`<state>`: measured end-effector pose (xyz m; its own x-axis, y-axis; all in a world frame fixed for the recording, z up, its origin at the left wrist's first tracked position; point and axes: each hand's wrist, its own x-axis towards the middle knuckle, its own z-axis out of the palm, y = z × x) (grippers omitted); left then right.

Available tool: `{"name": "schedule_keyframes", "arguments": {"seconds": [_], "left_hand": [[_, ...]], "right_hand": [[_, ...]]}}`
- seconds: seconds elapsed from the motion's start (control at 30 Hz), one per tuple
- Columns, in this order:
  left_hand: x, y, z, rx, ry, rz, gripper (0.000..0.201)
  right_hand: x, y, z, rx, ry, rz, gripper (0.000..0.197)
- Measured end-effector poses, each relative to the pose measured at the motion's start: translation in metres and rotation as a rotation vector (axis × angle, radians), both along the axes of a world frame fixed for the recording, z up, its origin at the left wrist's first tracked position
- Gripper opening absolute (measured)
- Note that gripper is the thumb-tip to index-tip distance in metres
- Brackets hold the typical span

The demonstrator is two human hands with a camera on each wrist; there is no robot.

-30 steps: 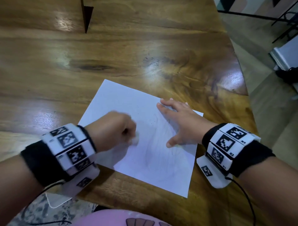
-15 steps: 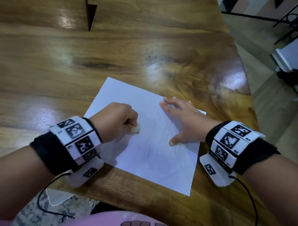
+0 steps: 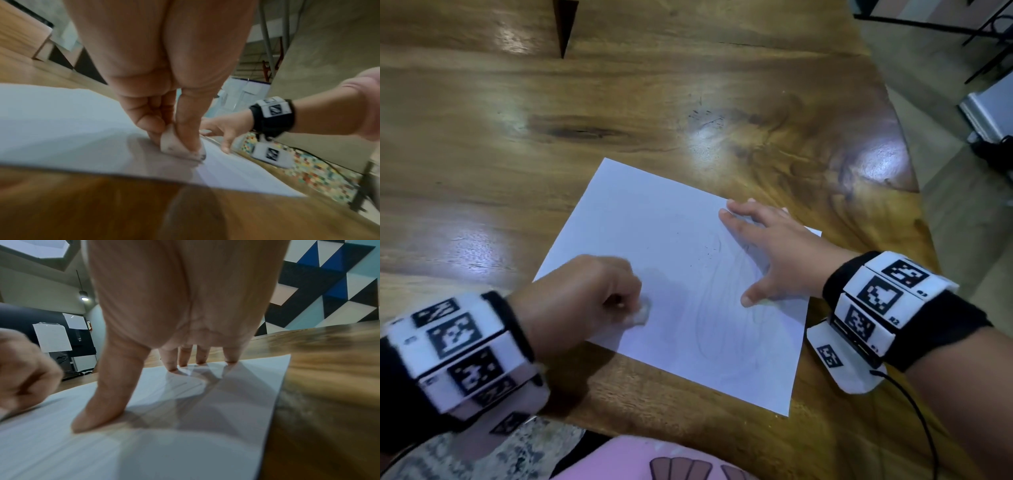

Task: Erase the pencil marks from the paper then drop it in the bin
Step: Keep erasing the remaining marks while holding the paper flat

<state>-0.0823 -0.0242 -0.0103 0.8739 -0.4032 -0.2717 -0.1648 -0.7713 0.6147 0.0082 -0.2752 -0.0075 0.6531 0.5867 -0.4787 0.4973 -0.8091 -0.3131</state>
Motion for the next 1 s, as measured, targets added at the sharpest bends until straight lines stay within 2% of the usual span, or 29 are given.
{"name": "schedule_keyframes", "arguments": {"seconds": [0.1,0.27,0.4,0.47,0.53,0.63,0.73,0.87,1.0], "left_hand": [[-0.006,0.001,-0.001,0.007,0.066,-0.027,0.017],[0.011,-0.021,-0.007,-0.050,-0.116,-0.005,0.013],[-0.015,-0.009,-0.006,-0.062,0.066,-0.123,0.016],[-0.018,-0.006,-0.004,-0.047,0.092,-0.133,0.016],[-0.001,-0.010,-0.001,-0.043,-0.006,-0.086,0.009],[0.031,-0.017,0.002,0.028,-0.122,0.005,0.011],[0.021,-0.012,0.001,-0.009,-0.053,-0.021,0.012],[-0.014,0.003,0.001,-0.014,0.132,-0.089,0.023],[0.009,-0.003,-0.001,-0.014,-0.035,0.013,0.009]], "right_hand": [[0.000,0.000,-0.001,0.000,-0.002,-0.004,0.116],[0.001,0.000,0.000,-0.007,0.001,0.001,0.116],[0.001,0.000,0.000,-0.007,0.007,-0.002,0.117],[0.000,0.001,0.001,-0.010,0.009,-0.007,0.117],[0.000,0.001,0.001,-0.009,0.010,-0.009,0.116],[0.000,0.001,0.000,-0.009,0.007,-0.008,0.116],[0.000,0.001,0.001,-0.022,0.006,-0.005,0.116],[0.000,0.002,0.003,-0.028,0.010,-0.009,0.116],[-0.001,0.002,0.003,-0.021,0.010,-0.013,0.116]]}}
